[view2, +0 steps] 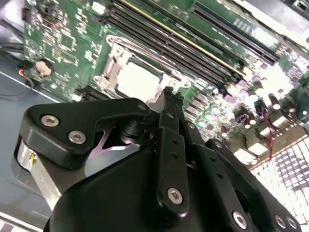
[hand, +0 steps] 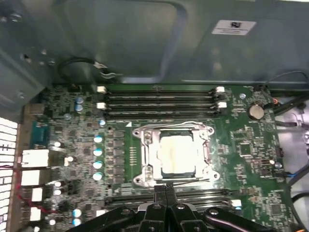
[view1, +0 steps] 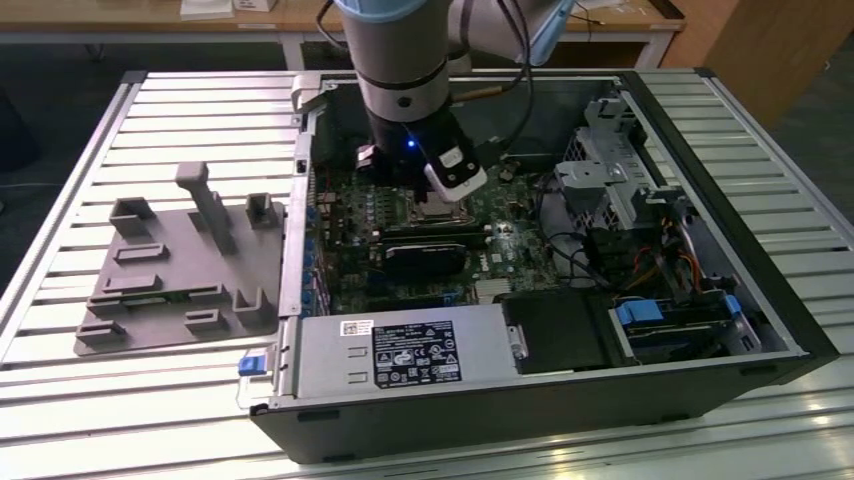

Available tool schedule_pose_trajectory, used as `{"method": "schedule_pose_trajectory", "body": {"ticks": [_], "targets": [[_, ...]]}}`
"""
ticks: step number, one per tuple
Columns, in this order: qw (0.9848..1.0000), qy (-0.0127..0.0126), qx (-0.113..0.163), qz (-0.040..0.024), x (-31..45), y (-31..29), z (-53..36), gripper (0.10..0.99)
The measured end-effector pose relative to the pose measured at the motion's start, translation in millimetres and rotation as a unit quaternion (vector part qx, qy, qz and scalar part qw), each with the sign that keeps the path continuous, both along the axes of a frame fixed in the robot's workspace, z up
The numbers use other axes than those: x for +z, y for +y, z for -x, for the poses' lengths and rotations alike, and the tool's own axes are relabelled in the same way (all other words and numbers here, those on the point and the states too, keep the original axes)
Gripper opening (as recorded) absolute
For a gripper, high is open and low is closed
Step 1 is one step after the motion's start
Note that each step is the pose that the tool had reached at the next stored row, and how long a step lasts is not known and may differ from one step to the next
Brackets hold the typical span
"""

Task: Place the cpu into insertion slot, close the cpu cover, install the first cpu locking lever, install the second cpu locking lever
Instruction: 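Install the second cpu locking lever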

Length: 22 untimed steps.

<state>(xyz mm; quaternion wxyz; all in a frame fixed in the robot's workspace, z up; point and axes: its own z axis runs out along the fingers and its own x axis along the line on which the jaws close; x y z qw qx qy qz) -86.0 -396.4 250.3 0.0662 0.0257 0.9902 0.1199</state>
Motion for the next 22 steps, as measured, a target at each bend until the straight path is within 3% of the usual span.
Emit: {"method": "schedule_pose_trajectory", "body": {"ticks": [9, 14, 19, 22], "targets": [[0.9999, 0.0000, -0.005, 0.0112, 0.0, 2.5, -19.9, 0.102], [0.9999, 0.0000, -0.006, 0.0156, -0.2, 7.1, -28.6, 0.102], [0.9995, -0.0001, -0.006, 0.0310, -0.4, 13.9, -32.5, 0.102], [0.9993, -0.0001, -0.006, 0.0370, -0.5, 19.2, -33.2, 0.102]]}}
